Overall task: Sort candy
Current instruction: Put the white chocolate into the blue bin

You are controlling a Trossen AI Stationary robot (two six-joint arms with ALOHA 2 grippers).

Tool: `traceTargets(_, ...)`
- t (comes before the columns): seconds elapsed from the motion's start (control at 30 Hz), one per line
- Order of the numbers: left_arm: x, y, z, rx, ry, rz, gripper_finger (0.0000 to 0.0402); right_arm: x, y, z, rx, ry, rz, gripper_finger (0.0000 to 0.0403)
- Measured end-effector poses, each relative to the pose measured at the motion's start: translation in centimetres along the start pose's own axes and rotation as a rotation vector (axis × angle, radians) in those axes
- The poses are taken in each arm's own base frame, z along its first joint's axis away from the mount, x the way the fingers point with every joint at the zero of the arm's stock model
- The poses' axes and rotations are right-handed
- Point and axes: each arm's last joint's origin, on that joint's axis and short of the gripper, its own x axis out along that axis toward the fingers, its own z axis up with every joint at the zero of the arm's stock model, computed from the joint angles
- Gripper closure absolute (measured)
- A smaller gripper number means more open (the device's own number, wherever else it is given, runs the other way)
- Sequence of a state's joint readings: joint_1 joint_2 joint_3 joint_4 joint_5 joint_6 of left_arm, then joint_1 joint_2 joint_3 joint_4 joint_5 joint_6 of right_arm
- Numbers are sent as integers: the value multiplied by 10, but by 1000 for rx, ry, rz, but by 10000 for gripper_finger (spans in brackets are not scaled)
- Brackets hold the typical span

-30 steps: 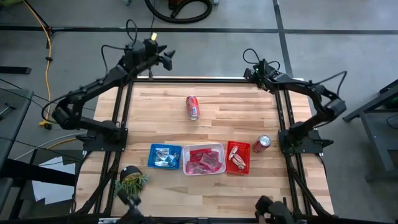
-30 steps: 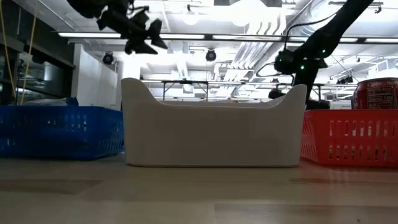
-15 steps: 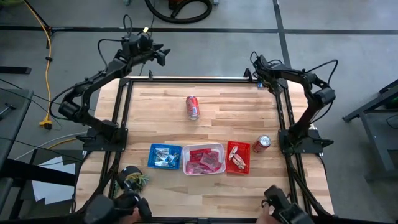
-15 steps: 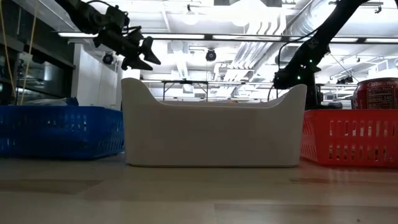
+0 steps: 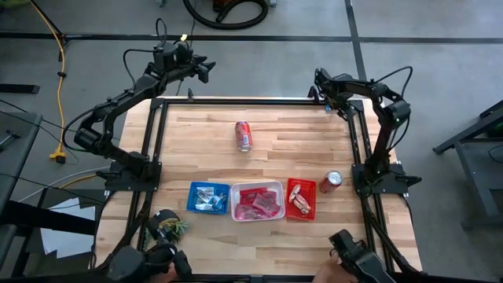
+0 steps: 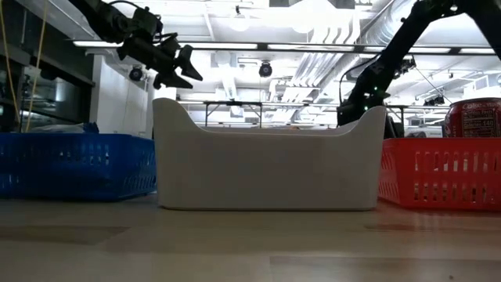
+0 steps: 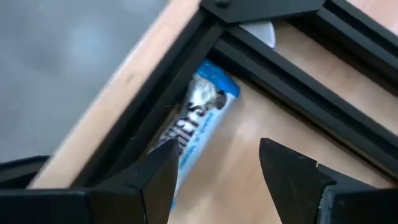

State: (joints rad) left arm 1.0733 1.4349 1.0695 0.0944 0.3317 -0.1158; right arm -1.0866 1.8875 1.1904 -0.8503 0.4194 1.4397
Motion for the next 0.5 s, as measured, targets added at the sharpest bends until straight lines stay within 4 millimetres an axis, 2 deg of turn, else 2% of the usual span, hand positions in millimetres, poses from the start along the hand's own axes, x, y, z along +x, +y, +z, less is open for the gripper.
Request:
traceTargets(0.37, 0, 0, -4, -33, 41, 5, 156, 11, 10, -8, -50, -40, -68, 184)
traceTargets(0.5, 0, 0, -5, -7, 51, 6, 156, 11, 11, -12, -101, -41, -65, 218)
